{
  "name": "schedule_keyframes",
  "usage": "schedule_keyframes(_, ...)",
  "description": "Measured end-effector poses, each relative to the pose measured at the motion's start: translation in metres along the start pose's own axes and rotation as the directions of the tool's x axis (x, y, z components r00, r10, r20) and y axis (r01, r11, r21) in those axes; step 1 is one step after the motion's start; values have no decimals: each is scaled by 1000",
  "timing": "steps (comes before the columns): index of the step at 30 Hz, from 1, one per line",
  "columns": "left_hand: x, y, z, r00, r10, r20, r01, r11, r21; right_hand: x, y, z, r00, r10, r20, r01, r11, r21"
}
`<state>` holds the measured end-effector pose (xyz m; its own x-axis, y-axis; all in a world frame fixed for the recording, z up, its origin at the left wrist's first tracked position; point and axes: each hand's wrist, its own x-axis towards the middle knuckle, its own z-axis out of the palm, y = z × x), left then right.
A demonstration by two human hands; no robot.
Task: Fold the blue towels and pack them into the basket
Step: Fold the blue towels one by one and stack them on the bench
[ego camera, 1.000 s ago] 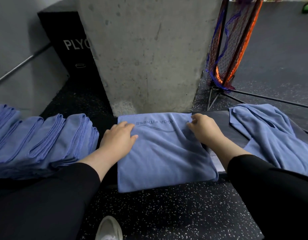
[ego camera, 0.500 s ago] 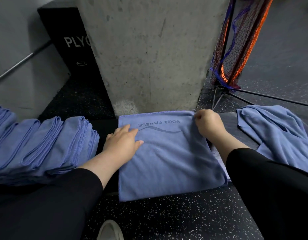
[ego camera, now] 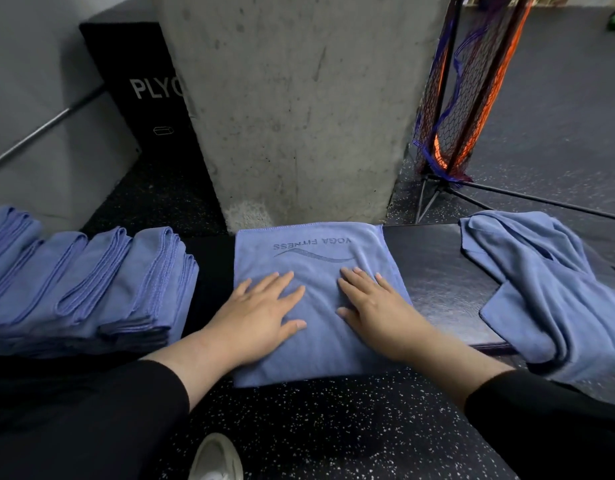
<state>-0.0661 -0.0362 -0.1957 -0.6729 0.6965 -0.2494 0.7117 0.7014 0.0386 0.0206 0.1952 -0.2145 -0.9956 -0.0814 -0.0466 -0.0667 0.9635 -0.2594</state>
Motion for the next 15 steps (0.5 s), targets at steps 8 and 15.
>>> schedule_keyframes(8, 31, -18, -11, 998, -36, 44, 39, 997, -70, 29, 1, 3, 986, 150, 70, -143, 985, -95)
schedule_keyframes(15, 30, -9, -15, 999, 34, -29, -38, 992, -119, 64, 10, 2, 976, 212, 38, -209, 975, -80)
